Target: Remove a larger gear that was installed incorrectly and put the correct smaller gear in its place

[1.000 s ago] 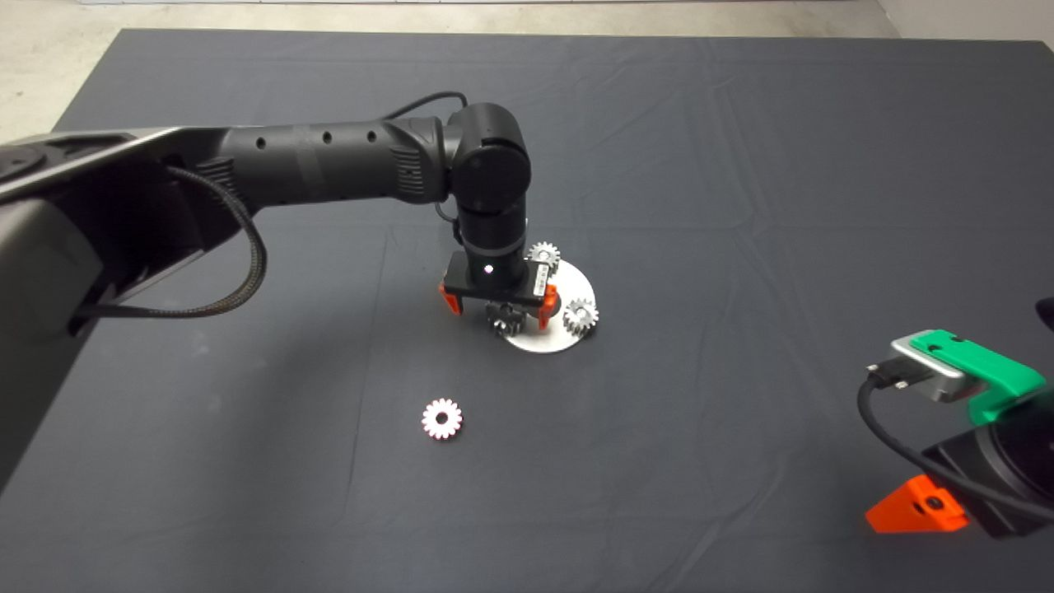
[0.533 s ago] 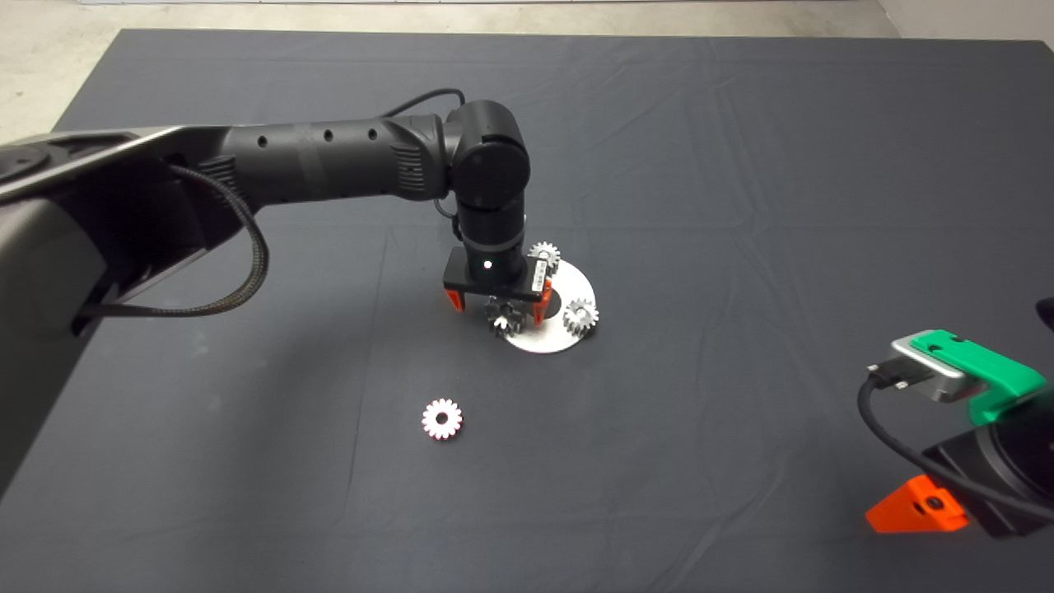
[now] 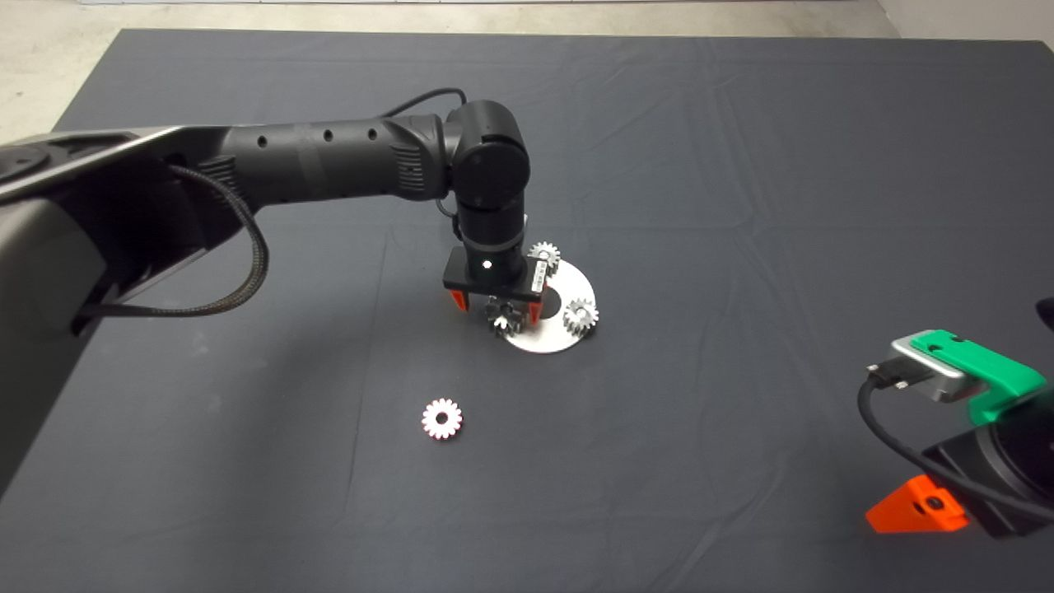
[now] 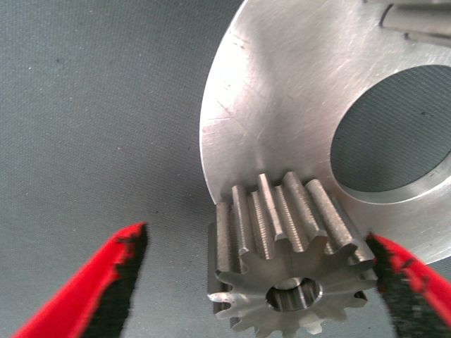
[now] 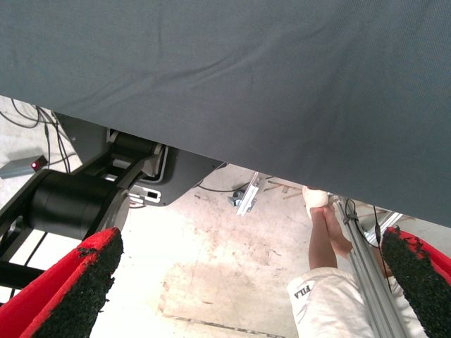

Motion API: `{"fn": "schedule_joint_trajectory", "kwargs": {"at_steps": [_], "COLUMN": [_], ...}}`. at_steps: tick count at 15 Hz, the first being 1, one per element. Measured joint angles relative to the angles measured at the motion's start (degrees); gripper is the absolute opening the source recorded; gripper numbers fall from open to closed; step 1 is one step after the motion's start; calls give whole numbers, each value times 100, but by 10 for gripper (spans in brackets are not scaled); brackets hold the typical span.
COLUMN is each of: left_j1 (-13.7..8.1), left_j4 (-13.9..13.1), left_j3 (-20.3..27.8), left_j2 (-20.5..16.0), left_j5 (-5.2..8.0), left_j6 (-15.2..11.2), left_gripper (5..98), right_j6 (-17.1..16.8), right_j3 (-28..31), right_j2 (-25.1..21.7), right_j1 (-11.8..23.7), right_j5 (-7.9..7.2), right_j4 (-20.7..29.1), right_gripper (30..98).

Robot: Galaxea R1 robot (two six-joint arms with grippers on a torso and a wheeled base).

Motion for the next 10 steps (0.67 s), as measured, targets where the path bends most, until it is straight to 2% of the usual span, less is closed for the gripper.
{"fn": "schedule_joint_trajectory", "kwargs": {"at_steps": [1, 10], "left_j1": [0, 0], "left_j4": [0, -6], "left_j3": [0, 16], "left_j2": [0, 10], "left_j5": [-1, -9], "left_j6": [0, -2], "left_gripper": [745, 745], "right_j6": [0, 0], "right_j3": [0, 0], "right_j2": [0, 2], "right_j1": [0, 0], "right_j5": [0, 0], "right_j4": [0, 0], "right_gripper": [969, 969]}}
